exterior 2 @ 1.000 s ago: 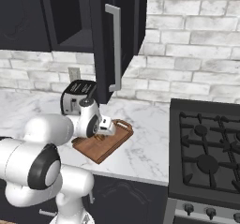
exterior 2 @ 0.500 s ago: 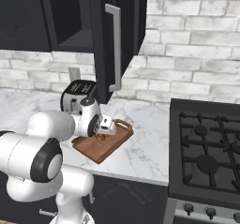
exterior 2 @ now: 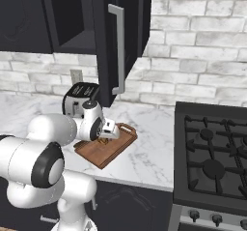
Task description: Pick the bread, place it on the cutting board, pick the jam, place it on the counter, and close the cabinet.
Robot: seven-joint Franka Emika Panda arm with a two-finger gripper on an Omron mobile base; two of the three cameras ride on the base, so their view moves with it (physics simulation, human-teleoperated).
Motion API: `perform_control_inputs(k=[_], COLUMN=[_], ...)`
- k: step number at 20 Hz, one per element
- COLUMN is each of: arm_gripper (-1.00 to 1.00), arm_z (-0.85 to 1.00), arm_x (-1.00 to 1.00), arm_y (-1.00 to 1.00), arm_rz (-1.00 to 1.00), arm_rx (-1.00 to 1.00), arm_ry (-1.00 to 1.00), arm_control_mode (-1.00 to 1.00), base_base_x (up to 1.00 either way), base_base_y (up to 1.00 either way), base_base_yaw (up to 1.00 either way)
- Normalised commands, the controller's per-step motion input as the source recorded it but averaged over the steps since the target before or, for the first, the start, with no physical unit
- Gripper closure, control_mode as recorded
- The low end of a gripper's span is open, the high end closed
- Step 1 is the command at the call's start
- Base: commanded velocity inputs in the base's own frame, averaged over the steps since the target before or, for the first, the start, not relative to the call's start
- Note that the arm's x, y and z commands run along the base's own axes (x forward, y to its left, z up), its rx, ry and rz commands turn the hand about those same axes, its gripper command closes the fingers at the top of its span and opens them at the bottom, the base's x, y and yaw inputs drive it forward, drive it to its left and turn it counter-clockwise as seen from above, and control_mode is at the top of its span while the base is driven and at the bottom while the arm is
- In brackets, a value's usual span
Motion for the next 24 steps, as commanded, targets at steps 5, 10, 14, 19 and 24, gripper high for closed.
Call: perform_control_inputs(k=[5,10,14,19,24], arm_gripper=[-1.0,-1.0,-1.0,-1.0,-1.0], arm_z=[0.0,0.04,0.29,0.3,0.31], arm_x=[0.0,0.0,0.0,0.0,0.0], arm_y=[0.0,0.0,0.0,-0.01,-0.01], arm_rz=[0.0,0.0,0.0,0.0,0.0], arm_rx=[0.0,0.0,0.0,0.0,0.0], arm_ry=[0.0,-0.01,-0.05,-0.05,-0.1], arm_control_mode=[-1.0,-1.0,-1.0,-1.0,-1.0], base_base_x=[0.0,0.0,0.0,0.0,0.0], base_base_y=[0.0,0.0,0.0,0.0,0.0], base_base_yaw=[0.0,0.0,0.0,0.0,0.0])
